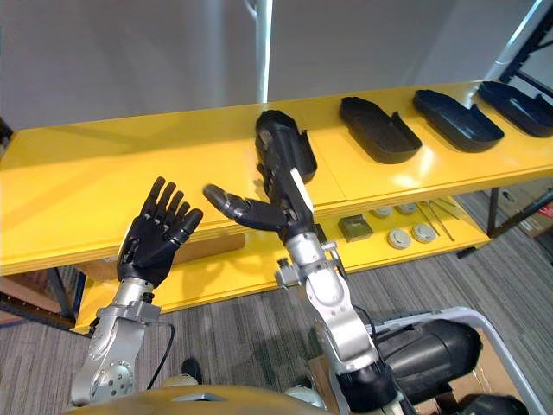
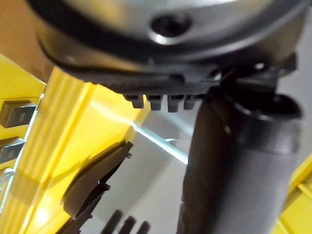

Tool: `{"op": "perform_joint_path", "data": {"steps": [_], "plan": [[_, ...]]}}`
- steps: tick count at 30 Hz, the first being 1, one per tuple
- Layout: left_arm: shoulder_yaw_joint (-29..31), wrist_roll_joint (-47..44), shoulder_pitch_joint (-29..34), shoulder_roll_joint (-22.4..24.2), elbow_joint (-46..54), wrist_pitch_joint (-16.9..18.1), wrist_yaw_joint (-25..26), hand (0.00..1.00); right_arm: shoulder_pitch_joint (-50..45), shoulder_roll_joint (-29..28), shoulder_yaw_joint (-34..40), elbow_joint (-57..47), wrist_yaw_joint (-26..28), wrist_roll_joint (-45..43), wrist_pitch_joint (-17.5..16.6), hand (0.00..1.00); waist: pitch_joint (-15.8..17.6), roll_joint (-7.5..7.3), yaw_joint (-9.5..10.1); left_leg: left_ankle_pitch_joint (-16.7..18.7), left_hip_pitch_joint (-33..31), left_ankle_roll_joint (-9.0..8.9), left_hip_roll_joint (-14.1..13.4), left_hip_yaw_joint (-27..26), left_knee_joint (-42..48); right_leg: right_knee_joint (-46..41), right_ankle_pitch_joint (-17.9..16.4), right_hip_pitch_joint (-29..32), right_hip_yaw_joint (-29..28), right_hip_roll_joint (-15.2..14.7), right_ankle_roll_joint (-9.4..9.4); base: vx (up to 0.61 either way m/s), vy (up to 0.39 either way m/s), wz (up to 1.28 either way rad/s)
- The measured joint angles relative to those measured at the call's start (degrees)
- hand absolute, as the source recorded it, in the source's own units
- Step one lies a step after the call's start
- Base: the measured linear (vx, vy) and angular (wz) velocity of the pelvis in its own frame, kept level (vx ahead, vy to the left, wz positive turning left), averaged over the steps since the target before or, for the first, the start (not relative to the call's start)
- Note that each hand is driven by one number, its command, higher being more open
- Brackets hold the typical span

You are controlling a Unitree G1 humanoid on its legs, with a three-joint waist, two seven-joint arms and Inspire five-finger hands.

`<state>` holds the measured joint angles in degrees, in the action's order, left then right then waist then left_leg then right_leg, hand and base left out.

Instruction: Walk over and take three plastic housings, then place them on the shelf

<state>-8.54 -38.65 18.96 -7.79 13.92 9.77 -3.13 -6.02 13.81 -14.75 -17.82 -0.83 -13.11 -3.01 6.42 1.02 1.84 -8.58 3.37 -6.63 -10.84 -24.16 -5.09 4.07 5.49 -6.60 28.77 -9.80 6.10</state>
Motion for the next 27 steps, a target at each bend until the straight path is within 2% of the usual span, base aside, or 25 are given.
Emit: {"op": "perform_joint_path", "data": {"steps": [6,14,22,27], "plan": [[-0.7,0.0,1.7,0.0,0.1,0.2,-0.3,1.00,-10.3,0.0,0.4,0.0,3.7,-1.9,0.0,1.00,-0.1,0.05,-2.20,0.7,0.1,-0.27,-0.3,-2.3,0.0,0.0,0.1,1.6,-2.3,0.2,0.05,0.05,0.002,-0.20],[-2.5,0.0,1.7,-0.1,0.1,1.2,0.1,1.00,-11.0,-0.2,-1.9,0.0,3.1,-1.7,-3.0,1.00,-0.6,0.02,-2.17,1.1,0.2,-0.52,-0.2,-2.6,0.2,-0.1,0.1,1.6,-2.5,0.2,0.05,0.03,0.003,0.00],[-2.9,0.1,1.7,-1.1,0.2,1.3,1.8,1.00,-7.8,-0.1,-3.9,0.4,-3.4,-0.1,-4.0,1.00,-2.0,0.19,-2.12,1.3,0.2,-0.31,-0.1,-2.4,0.0,-0.1,0.1,1.5,-2.4,0.0,0.05,0.00,0.000,0.00],[-2.9,0.2,1.7,-1.1,0.2,1.3,2.3,1.00,-5.0,-0.2,-3.9,4.2,-8.7,1.1,-4.0,1.00,-2.5,0.57,-1.94,1.1,0.2,-0.09,0.0,-2.1,0.0,-0.5,0.0,1.5,-2.2,-0.1,-0.06,0.00,0.009,0.02]]}}
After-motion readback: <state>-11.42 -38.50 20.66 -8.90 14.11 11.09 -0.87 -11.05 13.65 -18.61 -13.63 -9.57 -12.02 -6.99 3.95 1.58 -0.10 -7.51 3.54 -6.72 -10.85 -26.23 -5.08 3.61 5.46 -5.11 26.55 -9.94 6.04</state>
